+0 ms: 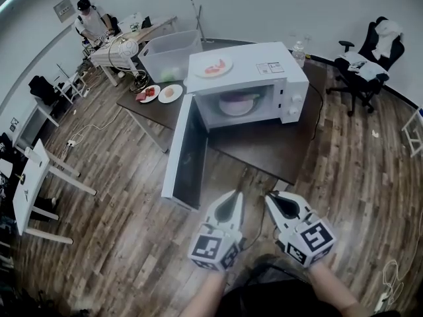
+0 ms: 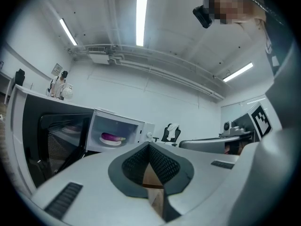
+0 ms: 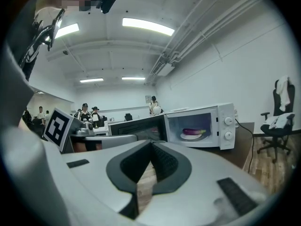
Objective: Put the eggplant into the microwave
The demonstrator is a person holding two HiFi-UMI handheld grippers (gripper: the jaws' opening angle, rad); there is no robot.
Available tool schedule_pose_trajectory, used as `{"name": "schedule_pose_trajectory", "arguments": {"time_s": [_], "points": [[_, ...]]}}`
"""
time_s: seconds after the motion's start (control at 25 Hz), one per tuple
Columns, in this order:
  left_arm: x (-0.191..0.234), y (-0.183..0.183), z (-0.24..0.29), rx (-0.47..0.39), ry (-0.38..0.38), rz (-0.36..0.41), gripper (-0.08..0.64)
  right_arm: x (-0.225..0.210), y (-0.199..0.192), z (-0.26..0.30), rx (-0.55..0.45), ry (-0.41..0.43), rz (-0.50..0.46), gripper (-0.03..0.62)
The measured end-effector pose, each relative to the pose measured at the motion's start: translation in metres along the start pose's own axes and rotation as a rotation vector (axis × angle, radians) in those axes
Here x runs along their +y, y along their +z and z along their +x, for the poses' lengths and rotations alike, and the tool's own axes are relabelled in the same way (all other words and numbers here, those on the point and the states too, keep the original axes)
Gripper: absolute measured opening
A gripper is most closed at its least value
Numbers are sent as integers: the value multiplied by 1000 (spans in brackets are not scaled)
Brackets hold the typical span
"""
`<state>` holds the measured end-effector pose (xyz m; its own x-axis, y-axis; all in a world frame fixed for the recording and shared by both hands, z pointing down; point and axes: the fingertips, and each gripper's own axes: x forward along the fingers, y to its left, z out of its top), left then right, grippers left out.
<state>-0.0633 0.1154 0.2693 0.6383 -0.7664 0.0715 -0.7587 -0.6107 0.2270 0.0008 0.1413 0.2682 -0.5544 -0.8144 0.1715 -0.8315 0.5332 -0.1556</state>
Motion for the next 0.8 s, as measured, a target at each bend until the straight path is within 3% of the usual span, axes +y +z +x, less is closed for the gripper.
{"name": "schedule_pose_trajectory", "arguments": {"time_s": [0.32,0.8], "points": [[-10,-15,-17,3,-22,-28,0,17,-14,-11,26,-5,-13,0],[-18,-27,-66,3,10,-15,0,51,-28,-31,28,-2,-14,0]]}}
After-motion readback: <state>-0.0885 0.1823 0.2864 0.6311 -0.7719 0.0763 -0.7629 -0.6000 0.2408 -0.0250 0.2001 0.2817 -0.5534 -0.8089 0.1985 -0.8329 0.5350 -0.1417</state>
